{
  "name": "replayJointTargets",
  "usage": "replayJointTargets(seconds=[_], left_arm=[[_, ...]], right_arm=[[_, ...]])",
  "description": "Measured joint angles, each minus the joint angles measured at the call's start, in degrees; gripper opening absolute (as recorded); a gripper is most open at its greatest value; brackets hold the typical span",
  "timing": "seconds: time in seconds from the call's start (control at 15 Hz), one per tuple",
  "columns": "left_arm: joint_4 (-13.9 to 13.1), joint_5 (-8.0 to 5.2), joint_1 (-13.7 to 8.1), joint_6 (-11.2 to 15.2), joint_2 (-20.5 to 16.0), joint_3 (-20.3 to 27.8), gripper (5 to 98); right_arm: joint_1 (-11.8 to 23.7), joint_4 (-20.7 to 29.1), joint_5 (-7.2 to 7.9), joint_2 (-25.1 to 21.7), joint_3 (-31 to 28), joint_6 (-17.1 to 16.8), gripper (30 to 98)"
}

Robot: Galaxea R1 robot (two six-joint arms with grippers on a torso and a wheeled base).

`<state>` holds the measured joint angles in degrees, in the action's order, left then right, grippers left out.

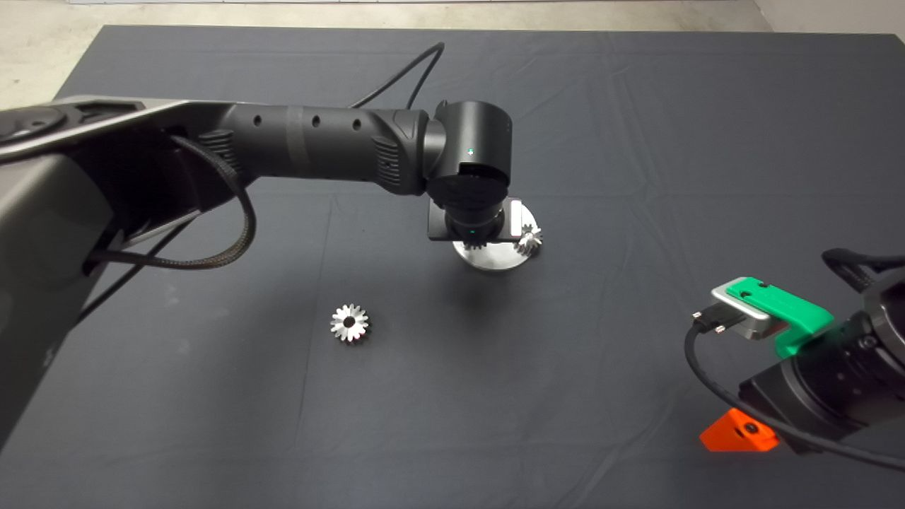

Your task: Remove an incorrectly installed larger gear and replace it with the correct smaller gear

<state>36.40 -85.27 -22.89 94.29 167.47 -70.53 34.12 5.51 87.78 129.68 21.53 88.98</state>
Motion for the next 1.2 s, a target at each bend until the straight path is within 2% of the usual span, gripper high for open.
replayJointTargets(seconds=[1.2], left_arm=[[0.2,-0.63,0.0,0.32,0.11,-0.09,32.9]], right_arm=[[-0.3,0.0,0.06,-0.49,0.51,-0.01,97.6]])
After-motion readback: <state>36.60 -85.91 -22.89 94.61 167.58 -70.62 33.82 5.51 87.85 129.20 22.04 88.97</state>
